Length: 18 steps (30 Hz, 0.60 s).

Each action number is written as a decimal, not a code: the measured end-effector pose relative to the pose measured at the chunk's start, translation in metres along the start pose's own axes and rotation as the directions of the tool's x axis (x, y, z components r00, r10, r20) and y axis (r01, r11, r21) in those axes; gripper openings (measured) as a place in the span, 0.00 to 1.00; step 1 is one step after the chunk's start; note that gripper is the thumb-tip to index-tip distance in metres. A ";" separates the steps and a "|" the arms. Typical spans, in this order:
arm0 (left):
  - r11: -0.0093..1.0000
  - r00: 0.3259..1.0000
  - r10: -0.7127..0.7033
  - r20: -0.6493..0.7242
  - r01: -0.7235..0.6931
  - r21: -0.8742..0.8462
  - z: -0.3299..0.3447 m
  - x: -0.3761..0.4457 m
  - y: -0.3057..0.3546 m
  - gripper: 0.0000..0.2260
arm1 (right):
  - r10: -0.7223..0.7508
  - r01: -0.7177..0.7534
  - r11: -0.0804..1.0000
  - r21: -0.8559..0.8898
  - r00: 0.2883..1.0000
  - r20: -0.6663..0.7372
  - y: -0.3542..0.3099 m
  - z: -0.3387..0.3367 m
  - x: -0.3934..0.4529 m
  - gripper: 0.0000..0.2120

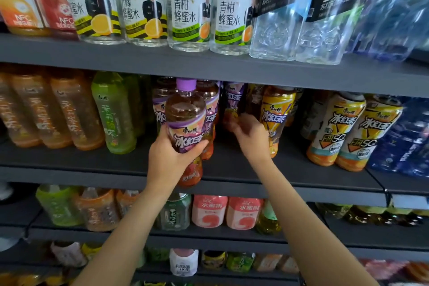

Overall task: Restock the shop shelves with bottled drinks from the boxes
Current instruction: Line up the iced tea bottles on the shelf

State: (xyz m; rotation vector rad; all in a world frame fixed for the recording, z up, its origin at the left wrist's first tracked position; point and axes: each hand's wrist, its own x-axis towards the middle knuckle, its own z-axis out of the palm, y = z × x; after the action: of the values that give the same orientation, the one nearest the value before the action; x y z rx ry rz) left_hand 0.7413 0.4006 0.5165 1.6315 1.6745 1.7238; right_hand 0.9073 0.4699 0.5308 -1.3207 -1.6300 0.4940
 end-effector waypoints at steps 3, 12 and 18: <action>1.000 1.000 -0.011 0.011 0.011 0.012 -0.004 0.003 -0.003 0.31 | 0.073 -0.082 0.990 -0.114 0.994 -0.078 -0.003 0.030 0.030 0.22; 0.999 0.999 -0.021 0.032 0.022 -0.046 -0.001 0.008 -0.013 0.30 | 0.322 -0.401 0.844 -0.355 0.910 -0.263 -0.004 0.071 0.068 0.13; 0.997 0.998 -0.030 0.052 0.034 -0.069 0.000 0.011 -0.019 0.29 | 0.289 -0.360 0.880 -0.309 0.924 -0.252 0.003 0.064 0.071 0.15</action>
State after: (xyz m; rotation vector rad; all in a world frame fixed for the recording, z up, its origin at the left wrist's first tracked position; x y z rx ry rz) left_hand 0.7278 0.4151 0.5074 1.5957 1.5899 1.6914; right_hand 0.8571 0.5507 0.5274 -1.8700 -1.3717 0.2590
